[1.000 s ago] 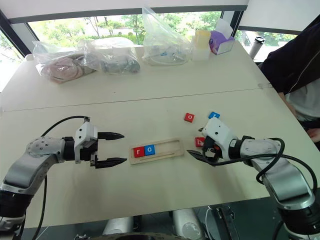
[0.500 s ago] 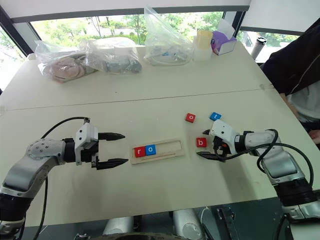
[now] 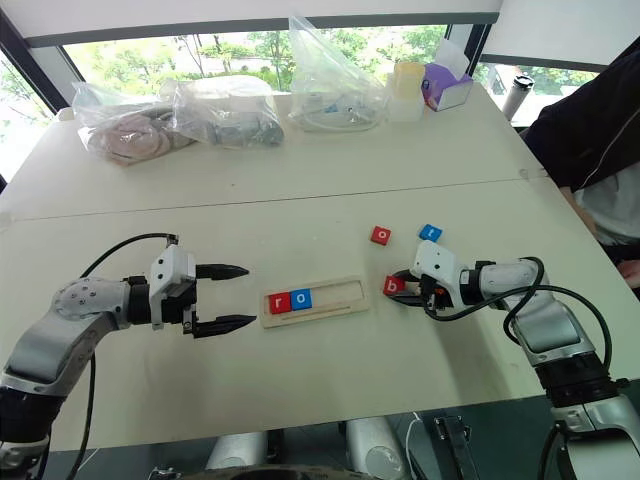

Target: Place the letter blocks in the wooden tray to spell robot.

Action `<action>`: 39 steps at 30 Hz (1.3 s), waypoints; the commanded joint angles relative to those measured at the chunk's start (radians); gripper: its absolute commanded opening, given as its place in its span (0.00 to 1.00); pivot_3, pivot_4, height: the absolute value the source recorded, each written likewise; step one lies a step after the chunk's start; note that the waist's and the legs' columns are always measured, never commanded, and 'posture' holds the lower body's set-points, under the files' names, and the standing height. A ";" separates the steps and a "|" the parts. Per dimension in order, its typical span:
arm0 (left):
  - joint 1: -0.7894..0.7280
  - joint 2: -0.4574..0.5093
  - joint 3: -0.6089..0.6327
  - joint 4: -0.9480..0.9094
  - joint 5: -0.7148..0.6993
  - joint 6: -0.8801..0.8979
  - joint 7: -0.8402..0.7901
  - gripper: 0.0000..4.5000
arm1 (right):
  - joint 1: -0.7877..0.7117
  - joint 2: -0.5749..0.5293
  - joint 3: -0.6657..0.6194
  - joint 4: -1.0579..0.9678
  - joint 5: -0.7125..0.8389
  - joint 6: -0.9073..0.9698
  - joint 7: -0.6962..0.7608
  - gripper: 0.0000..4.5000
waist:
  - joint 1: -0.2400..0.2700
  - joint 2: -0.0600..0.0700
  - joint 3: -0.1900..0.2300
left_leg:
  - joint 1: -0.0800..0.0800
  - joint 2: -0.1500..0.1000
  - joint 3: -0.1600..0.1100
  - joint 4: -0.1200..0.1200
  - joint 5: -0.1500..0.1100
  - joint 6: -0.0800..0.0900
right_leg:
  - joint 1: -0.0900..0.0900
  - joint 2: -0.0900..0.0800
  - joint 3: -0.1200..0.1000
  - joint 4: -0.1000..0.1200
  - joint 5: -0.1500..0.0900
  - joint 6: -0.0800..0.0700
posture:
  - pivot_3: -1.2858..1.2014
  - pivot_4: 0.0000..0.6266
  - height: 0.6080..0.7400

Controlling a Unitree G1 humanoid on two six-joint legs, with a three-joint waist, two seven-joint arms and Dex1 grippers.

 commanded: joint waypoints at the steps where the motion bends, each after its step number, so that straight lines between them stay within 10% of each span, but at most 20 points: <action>1: -0.009 0.001 0.024 -0.019 -0.008 -0.016 0.003 1.00 | -0.022 -0.016 -0.009 -0.087 -0.003 -0.009 0.001 0.26 | 0.003 0.000 0.000 | 0.000 0.000 0.000 0.000 0.000 0.000 | 0.000 0.000 0.000 0.000 0.000 0.000 | 0.52 0.24 1.00; 39: -0.014 -0.042 0.004 -0.042 -0.004 -0.008 0.022 1.00 | -0.214 0.157 0.240 -0.161 -0.055 0.043 0.039 0.26 | 0.006 0.000 0.000 | 0.000 0.000 0.000 0.001 0.000 0.000 | 0.000 0.000 0.000 0.002 0.000 0.000 | 0.52 0.24 1.00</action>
